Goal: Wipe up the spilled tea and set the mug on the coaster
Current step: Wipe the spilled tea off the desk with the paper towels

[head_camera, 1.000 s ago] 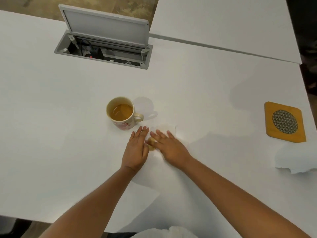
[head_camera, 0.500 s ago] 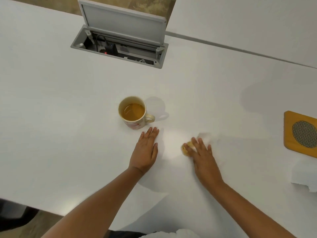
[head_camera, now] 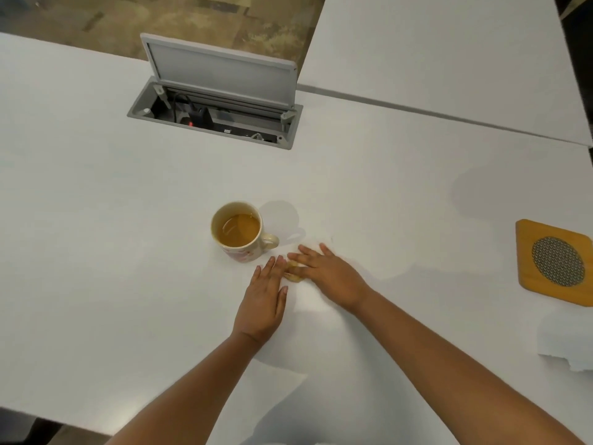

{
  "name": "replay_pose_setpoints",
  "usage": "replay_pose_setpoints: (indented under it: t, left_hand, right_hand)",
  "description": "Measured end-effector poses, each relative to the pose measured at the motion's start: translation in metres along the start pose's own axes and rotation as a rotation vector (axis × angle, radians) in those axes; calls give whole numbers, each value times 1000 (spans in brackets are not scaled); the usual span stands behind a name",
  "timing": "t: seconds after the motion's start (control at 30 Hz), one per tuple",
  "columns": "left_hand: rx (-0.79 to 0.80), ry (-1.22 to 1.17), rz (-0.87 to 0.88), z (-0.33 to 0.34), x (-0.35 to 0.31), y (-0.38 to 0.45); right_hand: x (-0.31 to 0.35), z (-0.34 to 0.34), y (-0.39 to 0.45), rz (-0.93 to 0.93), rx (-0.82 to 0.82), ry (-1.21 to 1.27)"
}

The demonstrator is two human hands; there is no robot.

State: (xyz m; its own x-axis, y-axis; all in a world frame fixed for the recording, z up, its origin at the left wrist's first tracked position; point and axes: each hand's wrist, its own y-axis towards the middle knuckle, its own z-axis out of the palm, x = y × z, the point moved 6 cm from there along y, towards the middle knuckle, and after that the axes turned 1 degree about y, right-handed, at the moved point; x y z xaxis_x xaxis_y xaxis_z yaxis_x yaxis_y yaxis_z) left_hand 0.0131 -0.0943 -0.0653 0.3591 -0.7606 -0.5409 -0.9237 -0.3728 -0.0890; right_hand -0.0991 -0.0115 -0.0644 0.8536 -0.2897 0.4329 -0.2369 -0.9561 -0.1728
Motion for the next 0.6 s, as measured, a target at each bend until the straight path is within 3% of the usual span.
replay_pose_setpoints:
  t: [0.17,0.27,0.47,0.6]
  left_hand:
    - [27,84,21,5,0,0]
    - [48,115,11,9,3,-2]
    - [48,148,40,8,0,1]
    - [43,55,1,-2,-4,1]
  right_hand:
    - [-69,-35,-50,444,-272,180]
    - [-92,-37,-111,672,-379,118]
    - [-75,-16,-142,953,-335,173]
    - [-46,-5,-122,974,-292,202]
